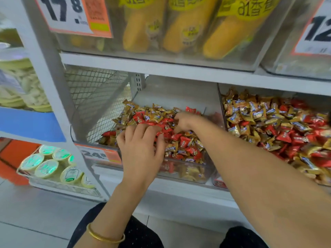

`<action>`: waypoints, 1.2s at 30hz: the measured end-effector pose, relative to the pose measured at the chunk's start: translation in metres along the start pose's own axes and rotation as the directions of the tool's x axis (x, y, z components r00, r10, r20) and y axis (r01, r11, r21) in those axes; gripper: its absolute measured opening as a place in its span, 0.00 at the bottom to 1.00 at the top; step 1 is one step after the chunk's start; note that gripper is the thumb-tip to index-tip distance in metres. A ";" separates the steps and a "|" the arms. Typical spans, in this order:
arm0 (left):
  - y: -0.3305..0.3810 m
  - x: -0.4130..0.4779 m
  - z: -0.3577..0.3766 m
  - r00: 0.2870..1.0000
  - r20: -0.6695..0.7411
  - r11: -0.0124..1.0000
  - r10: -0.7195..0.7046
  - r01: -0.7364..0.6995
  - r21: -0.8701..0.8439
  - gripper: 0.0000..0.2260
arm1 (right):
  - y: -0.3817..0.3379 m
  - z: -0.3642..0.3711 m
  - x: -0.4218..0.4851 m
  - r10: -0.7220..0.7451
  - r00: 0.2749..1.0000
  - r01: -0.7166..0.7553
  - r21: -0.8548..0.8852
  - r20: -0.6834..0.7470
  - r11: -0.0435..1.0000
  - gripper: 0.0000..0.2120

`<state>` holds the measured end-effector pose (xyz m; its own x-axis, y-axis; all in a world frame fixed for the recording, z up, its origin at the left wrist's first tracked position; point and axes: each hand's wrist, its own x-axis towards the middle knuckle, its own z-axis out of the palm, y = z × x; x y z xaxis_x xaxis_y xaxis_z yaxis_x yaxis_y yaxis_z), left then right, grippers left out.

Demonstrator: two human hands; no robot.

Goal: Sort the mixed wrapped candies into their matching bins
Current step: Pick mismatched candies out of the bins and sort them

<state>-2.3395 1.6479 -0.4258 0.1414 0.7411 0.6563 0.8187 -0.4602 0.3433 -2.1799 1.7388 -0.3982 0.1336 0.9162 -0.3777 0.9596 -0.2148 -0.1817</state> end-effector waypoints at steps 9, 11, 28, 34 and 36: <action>-0.019 0.015 -0.008 0.996 0.082 0.994 -0.018 0.027 -0.107 0.14 | -0.001 0.004 -0.016 -0.130 0.989 0.140 0.147 -0.075 0.979 0.18; -0.024 0.019 -0.010 0.993 0.114 0.990 -0.028 0.043 -0.136 0.13 | -0.001 0.006 -0.022 -0.100 0.994 0.108 0.209 -0.049 0.972 0.14; -0.060 0.065 -0.016 0.845 0.529 0.872 -0.079 0.316 -0.373 0.09 | -0.034 0.010 -0.023 -0.227 0.915 0.266 0.074 -0.333 0.961 0.11; -0.048 0.075 -0.015 0.556 0.822 0.147 -0.119 0.829 -0.540 0.13 | -0.045 -0.012 -0.043 -0.259 0.912 0.411 0.705 -0.319 0.578 0.09; -0.049 0.079 -0.013 0.589 0.788 0.199 -0.179 0.806 -0.557 0.11 | -0.047 -0.014 -0.041 -0.249 0.918 0.396 0.717 -0.308 0.574 0.08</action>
<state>-2.3755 1.7225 -0.3823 0.3754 0.9040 -0.2046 -0.0334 0.2338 0.9717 -2.2269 1.7165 -0.3614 -0.0402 0.9989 -0.0221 0.4257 -0.0029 -0.9049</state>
